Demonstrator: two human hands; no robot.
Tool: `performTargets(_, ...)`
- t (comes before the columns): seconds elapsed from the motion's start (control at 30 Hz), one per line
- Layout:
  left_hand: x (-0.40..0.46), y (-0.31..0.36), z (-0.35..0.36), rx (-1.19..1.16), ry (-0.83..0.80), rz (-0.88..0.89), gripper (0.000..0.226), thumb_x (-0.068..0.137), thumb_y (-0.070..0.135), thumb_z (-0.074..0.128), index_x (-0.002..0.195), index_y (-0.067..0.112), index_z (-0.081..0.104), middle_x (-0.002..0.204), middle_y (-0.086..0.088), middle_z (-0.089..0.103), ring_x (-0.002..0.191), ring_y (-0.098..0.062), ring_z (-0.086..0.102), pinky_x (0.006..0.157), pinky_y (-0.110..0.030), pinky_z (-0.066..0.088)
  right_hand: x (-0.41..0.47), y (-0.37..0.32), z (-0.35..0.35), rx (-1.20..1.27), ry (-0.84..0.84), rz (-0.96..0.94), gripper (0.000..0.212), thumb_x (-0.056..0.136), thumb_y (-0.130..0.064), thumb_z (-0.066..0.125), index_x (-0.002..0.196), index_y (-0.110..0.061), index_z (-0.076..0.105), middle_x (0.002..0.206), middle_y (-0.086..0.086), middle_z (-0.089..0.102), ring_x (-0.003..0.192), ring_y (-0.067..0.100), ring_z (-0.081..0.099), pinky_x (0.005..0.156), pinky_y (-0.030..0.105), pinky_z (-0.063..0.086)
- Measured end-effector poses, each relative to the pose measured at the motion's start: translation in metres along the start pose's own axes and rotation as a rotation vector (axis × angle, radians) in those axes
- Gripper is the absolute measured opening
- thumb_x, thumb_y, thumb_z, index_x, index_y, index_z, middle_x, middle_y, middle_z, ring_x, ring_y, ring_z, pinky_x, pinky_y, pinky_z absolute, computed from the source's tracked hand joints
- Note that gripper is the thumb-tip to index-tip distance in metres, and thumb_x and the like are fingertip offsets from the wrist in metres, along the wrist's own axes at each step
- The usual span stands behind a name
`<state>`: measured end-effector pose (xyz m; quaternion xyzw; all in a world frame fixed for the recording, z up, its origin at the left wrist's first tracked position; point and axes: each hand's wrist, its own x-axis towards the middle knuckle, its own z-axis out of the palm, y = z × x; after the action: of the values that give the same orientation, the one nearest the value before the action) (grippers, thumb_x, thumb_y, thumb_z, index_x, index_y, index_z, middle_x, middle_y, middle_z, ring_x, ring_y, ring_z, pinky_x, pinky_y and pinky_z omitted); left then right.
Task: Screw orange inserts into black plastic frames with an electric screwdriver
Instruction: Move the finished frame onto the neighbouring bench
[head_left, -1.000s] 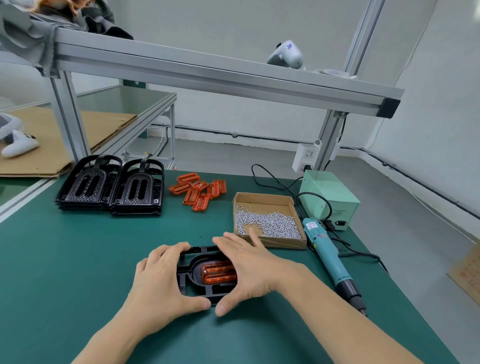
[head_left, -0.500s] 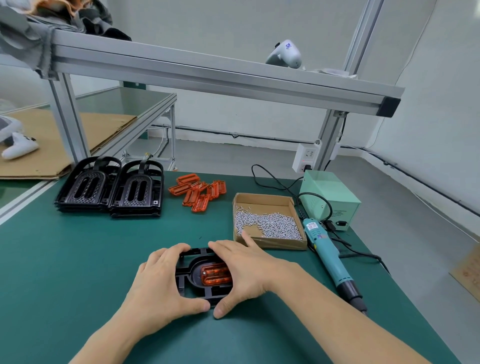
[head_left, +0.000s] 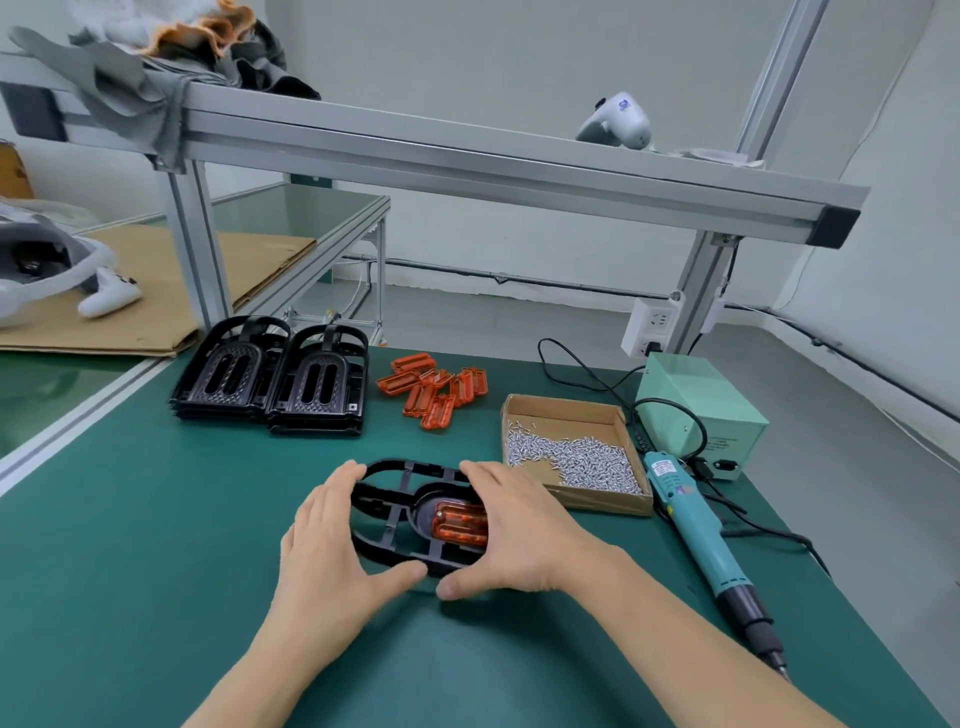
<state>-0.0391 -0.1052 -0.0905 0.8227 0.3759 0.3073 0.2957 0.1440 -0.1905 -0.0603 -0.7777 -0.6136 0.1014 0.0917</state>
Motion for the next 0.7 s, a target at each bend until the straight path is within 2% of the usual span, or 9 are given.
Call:
performTargets(0.13, -0.004, -0.002, 0.0, -0.187, 0.039, -0.168, 0.095, 0.069, 0.031, 0.082, 0.144, 0.03, 0.025, 0.141, 0.01, 0.037, 0.135, -0.009, 0.028, 0.107, -0.033, 0.027, 0.003, -0.002, 0.004, 0.081, 0.069, 0.073, 0.128, 0.051, -0.078, 0.066, 0.152, -0.019, 0.015, 0.153, -0.006, 0.026, 0.138, 0.019, 0.024, 0.114, 0.035, 0.024)
performTargets(0.23, -0.005, -0.003, 0.005, -0.335, 0.043, -0.227, 0.079, 0.076, 0.028, 0.077, 0.14, 0.03, 0.03, 0.132, 0.014, 0.044, 0.124, -0.006, 0.041, 0.096, -0.026, 0.031, 0.004, -0.007, 0.005, 0.11, 0.131, 0.117, 0.128, 0.052, -0.079, 0.066, 0.152, -0.019, 0.015, 0.153, -0.006, 0.025, 0.139, 0.018, 0.023, 0.115, 0.035, 0.023)
performTargets(0.33, -0.004, 0.005, 0.007, -0.655, 0.011, -0.246, 0.056, 0.081, 0.016, 0.072, 0.128, 0.027, 0.044, 0.122, 0.012, 0.061, 0.108, -0.005, 0.058, 0.092, -0.024, 0.041, 0.003, -0.016, 0.007, 0.144, 0.213, 0.149, 0.127, 0.053, -0.078, 0.067, 0.152, -0.018, 0.015, 0.152, -0.005, 0.025, 0.139, 0.018, 0.023, 0.115, 0.033, 0.022)
performTargets(0.47, -0.004, 0.018, 0.011, -1.005, -0.003, -0.294, 0.05, 0.073, 0.014, 0.072, 0.116, 0.025, 0.051, 0.108, 0.004, 0.071, 0.099, -0.01, 0.067, 0.076, -0.023, 0.052, 0.001, -0.037, 0.013, 0.148, 0.314, 0.151, 0.127, 0.05, -0.086, 0.056, 0.149, -0.018, 0.017, 0.146, -0.005, 0.03, 0.135, 0.016, 0.026, 0.114, 0.032, 0.023)
performTargets(0.6, -0.002, 0.02, 0.012, -1.063, 0.082, -0.363, 0.044, 0.082, -0.007, 0.062, 0.108, 0.026, 0.05, 0.097, -0.001, 0.073, 0.085, -0.013, 0.07, 0.062, -0.017, 0.053, 0.0, -0.05, 0.022, 0.14, 0.338, 0.16, 0.124, 0.051, -0.086, 0.052, 0.149, -0.018, 0.016, 0.144, -0.005, 0.031, 0.135, 0.016, 0.027, 0.114, 0.034, 0.024)
performTargets(0.7, -0.003, 0.015, 0.004, -1.093, 0.095, -0.407, 0.043, 0.086, -0.01, 0.056, 0.109, 0.026, 0.049, 0.094, -0.005, 0.074, 0.081, -0.021, 0.07, 0.064, -0.028, 0.052, -0.001, -0.055, 0.021, 0.146, 0.282, 0.126, 0.128, 0.05, -0.091, 0.049, 0.151, -0.021, 0.012, 0.148, -0.008, 0.025, 0.138, 0.014, 0.021, 0.115, 0.033, 0.022)
